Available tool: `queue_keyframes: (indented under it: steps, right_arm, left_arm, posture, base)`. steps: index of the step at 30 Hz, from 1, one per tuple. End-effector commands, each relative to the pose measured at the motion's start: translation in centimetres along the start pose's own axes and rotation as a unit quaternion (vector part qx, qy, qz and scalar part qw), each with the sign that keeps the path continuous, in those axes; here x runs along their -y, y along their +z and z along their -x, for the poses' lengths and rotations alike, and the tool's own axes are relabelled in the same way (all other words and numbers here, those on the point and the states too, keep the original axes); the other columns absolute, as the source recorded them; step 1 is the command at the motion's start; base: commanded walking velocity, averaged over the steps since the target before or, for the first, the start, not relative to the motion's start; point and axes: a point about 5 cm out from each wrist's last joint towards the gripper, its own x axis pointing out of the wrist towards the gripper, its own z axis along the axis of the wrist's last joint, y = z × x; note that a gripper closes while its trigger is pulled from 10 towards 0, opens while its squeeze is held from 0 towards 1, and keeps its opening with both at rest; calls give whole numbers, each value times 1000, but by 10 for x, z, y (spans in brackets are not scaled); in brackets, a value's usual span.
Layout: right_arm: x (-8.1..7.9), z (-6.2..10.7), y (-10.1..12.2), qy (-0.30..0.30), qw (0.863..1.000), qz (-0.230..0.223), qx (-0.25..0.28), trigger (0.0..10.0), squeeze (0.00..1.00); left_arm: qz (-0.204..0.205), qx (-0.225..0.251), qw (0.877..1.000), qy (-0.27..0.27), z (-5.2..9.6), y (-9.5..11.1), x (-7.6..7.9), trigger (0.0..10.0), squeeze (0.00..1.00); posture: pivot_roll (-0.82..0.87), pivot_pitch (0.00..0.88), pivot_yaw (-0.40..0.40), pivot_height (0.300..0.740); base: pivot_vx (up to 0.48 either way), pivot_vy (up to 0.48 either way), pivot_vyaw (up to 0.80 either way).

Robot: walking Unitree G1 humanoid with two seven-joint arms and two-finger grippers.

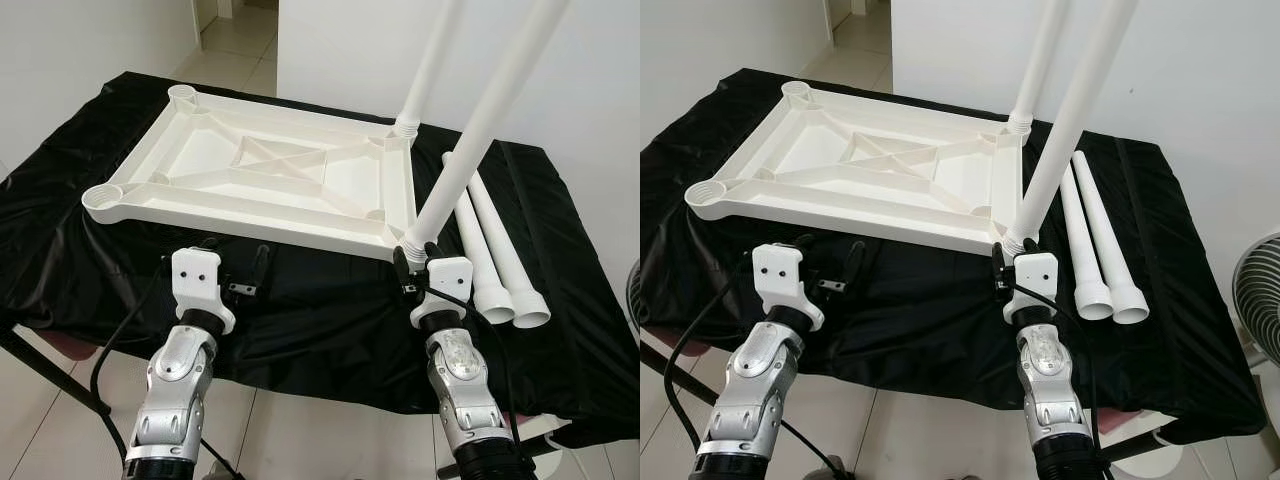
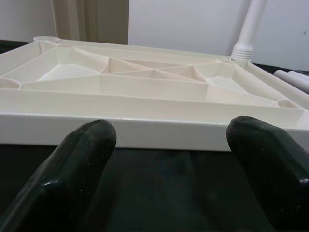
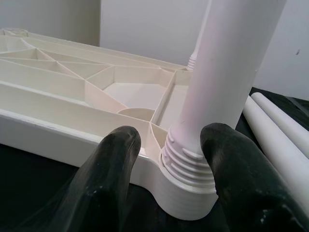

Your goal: Building children table

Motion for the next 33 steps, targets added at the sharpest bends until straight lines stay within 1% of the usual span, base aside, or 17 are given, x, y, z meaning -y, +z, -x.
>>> queue_keyframes:
  steps: [1, 16, 33]
  right_arm:
    - [3, 0, -2, -5, 1000, 3, -2, 10000, 0]
    - [3, -1, -2, -8, 1000, 2, 1, 10000, 0]
    - [5, -3, -2, -12, 1000, 3, 3, 10000, 0]
  left_arm:
    - [0, -3, 1000, 21, 0, -3, -1, 10000, 0]
    - [-8, -1, 1000, 19, 0, -2, -1, 10000, 0]
    - [-6, 3, 1000, 16, -3, -1, 1, 10000, 0]
  posture:
    - [205, 41, -73, 740]
    - [207, 48, -67, 740]
    - [201, 50, -66, 740]
  base:
    - [0, 0, 0]
    - [0, 0, 0]
    - [0, 0, 0]
